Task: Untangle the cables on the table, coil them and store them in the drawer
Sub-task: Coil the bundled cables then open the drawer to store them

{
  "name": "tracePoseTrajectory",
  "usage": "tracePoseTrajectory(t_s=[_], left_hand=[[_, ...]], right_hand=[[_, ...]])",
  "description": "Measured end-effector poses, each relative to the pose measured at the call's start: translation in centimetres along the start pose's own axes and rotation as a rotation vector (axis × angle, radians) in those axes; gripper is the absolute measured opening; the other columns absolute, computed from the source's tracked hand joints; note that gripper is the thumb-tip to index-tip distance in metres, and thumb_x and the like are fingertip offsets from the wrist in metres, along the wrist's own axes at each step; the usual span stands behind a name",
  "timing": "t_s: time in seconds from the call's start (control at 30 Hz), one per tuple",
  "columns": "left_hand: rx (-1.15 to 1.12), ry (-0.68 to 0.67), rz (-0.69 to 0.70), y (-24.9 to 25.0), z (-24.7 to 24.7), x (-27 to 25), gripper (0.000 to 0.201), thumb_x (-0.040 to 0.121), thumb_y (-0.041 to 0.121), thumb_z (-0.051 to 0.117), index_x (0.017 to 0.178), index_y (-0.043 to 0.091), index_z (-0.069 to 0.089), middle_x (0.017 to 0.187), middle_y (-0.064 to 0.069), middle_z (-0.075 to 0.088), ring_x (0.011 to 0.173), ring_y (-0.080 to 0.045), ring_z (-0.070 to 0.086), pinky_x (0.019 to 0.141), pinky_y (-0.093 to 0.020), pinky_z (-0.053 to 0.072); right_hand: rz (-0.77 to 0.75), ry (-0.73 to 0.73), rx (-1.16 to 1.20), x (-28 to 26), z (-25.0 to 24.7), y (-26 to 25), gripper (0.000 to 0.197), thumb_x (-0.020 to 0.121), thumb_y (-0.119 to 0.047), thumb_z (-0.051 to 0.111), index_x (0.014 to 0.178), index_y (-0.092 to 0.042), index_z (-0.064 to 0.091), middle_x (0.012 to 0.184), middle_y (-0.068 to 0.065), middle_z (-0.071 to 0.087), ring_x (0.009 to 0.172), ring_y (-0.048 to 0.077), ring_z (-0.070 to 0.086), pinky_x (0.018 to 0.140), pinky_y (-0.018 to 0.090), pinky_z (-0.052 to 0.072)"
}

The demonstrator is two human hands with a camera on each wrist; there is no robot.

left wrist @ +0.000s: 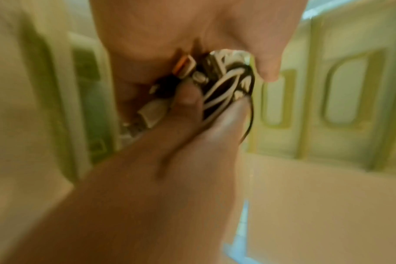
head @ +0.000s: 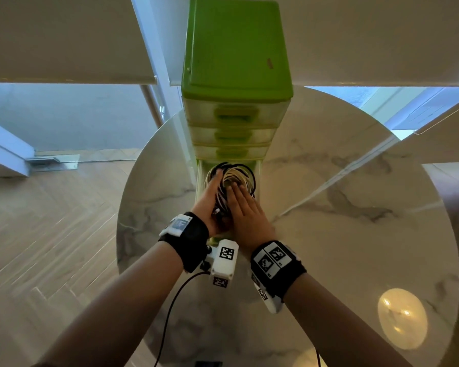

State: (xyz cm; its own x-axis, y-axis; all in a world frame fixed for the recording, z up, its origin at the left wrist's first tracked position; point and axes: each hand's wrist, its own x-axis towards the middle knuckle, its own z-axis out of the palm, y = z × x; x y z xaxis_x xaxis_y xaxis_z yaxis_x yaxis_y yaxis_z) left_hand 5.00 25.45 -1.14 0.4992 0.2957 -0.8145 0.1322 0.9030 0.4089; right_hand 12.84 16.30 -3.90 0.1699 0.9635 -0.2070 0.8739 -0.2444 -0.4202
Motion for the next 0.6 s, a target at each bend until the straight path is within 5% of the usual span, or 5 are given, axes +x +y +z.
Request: tracePoseTrajectory(t_s=[0.1, 0.2, 0.33, 0.47, 0.6], left_hand=[[-0.108, -0.057, -0.017, 0.0, -0.1, -0.2, 0.079, 0.076, 0.076, 0.046, 0.117, 0.012, 0.066, 0.116, -0.011, 0.067, 0.11, -0.028, 0.06, 0.091, -0.043, 0.047], [0.089, 0.193, 0.156, -2.2, 0.4, -0.1, 0.059, 0.08, 0.053, 0.06, 0.12, 0.009, 0.061, 0.106, -0.01, 0.068, 0.105, -0.032, 0.063, 0.072, -0.032, 0.053], [0.823, 0.32, 0.399, -3.7, -0.7, -1.8, 0.061, 0.089, 0.023, 0.05, 0.144, 0.009, 0.026, 0.142, -0.01, 0.037, 0.134, -0.029, 0.037, 0.107, -0.038, 0.038], [1.788, 0.362, 0.614, -4.4, -1.1, -4.0, 0.082, 0.092, 0.026, 0.043, 0.146, 0.0, -0.014, 0.152, -0.018, -0.026, 0.144, -0.033, -0.016, 0.119, -0.042, -0.002], [1.979, 0.259, 0.627, -2.6, -1.1, -2.9, 0.104, 0.082, 0.044, 0.054, 0.146, 0.004, -0.018, 0.156, -0.011, -0.023, 0.142, -0.023, -0.025, 0.117, -0.051, -0.006]], right_hand=[[0.007, 0.042, -0.009, 0.3, -0.3, 0.0, 0.064, 0.097, -0.022, 0.041, 0.148, -0.013, 0.003, 0.157, 0.006, 0.005, 0.145, 0.02, -0.001, 0.117, 0.03, 0.001], [0.029, 0.056, -0.089, 0.7, 0.1, -0.8, 0.059, 0.09, -0.022, 0.047, 0.145, -0.012, 0.026, 0.152, 0.009, 0.029, 0.142, 0.026, 0.022, 0.115, 0.044, 0.022], [0.078, 0.04, -0.159, 1.1, -0.1, -1.2, 0.053, 0.082, -0.035, 0.037, 0.126, -0.013, 0.055, 0.125, 0.006, 0.061, 0.119, 0.024, 0.055, 0.09, 0.049, 0.049], [0.013, -0.064, -0.24, 1.3, -0.3, -0.9, 0.066, 0.089, -0.036, 0.041, 0.147, -0.016, 0.018, 0.154, 0.004, 0.024, 0.144, 0.02, 0.016, 0.112, 0.052, 0.016], [-0.024, -0.151, -0.3, 1.2, -1.4, 0.0, 0.085, 0.088, -0.042, 0.052, 0.148, -0.017, -0.003, 0.158, -0.001, -0.001, 0.145, 0.017, -0.006, 0.116, 0.047, -0.002]])
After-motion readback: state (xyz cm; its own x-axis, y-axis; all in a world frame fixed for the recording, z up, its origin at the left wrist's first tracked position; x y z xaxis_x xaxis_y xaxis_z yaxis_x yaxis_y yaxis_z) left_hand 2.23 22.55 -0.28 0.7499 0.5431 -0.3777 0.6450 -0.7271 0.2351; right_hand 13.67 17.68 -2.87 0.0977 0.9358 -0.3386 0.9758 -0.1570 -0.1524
